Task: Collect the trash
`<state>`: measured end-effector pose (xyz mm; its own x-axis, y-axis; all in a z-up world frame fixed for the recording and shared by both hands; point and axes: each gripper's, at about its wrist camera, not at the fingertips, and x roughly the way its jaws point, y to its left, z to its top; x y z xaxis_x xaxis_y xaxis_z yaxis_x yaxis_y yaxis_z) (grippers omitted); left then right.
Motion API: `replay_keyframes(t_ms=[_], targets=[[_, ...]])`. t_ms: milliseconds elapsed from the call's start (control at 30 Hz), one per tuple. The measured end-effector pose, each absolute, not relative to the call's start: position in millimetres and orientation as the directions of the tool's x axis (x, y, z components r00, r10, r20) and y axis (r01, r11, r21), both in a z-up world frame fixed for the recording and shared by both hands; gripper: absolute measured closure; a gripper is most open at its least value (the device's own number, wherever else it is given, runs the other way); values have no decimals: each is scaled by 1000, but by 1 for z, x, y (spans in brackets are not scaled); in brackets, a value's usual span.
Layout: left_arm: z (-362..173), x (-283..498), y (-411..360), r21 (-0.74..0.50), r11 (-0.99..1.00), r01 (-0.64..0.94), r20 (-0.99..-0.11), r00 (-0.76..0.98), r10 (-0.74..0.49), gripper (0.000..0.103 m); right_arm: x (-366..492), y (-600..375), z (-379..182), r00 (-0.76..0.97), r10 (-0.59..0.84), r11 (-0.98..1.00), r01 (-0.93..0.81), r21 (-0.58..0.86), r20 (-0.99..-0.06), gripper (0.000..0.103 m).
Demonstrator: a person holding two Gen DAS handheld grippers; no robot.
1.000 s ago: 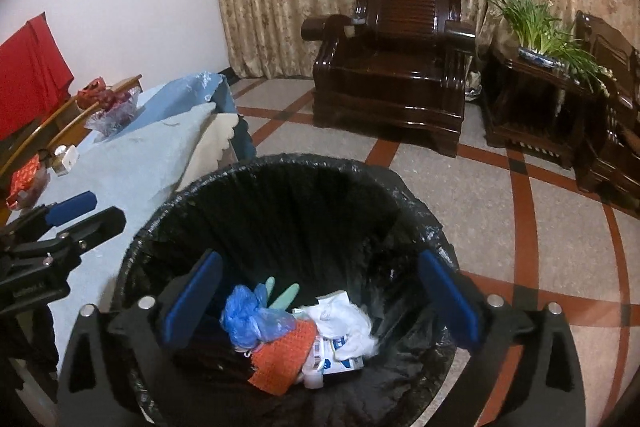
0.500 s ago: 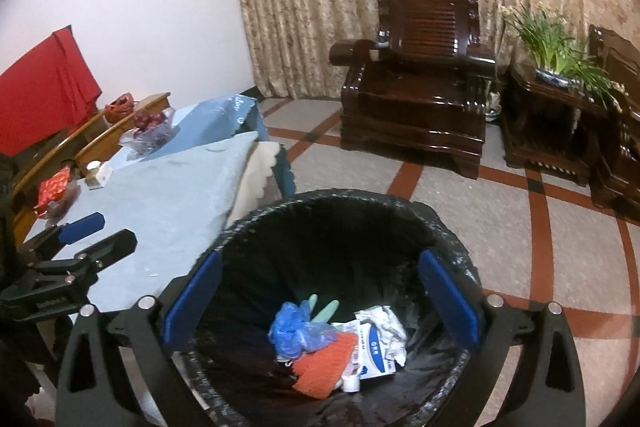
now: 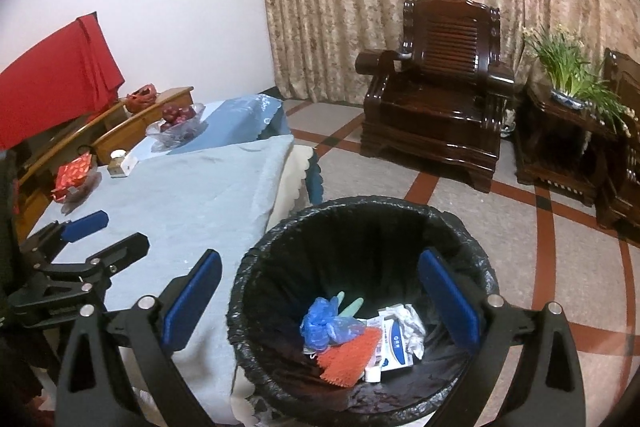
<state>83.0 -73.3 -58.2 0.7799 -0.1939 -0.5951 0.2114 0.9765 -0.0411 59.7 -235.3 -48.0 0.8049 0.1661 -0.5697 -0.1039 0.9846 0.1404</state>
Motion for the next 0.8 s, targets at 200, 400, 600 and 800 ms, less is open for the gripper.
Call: replay_keyframes(t_ms=[200, 400, 600, 800], targets=[[-45, 67, -64, -46, 977, 210, -578, 791, -198, 8, 50, -226, -42, 807, 180, 983, -120, 142, -563, 6], [-36, 54, -58, -69, 977, 200, -568, 798, -203, 8, 42, -219, -34, 815, 182, 983, -132, 130, -550, 6], [-28, 46, -54, -77, 978, 192, -546, 813, -202, 8, 38, -211, -23, 828, 193, 981, -155, 116, -526, 6], [-24, 41, -46, -81, 981, 174, -532, 825, -190, 8, 35, -203, -19, 833, 201, 979, -175, 100, -515, 6]])
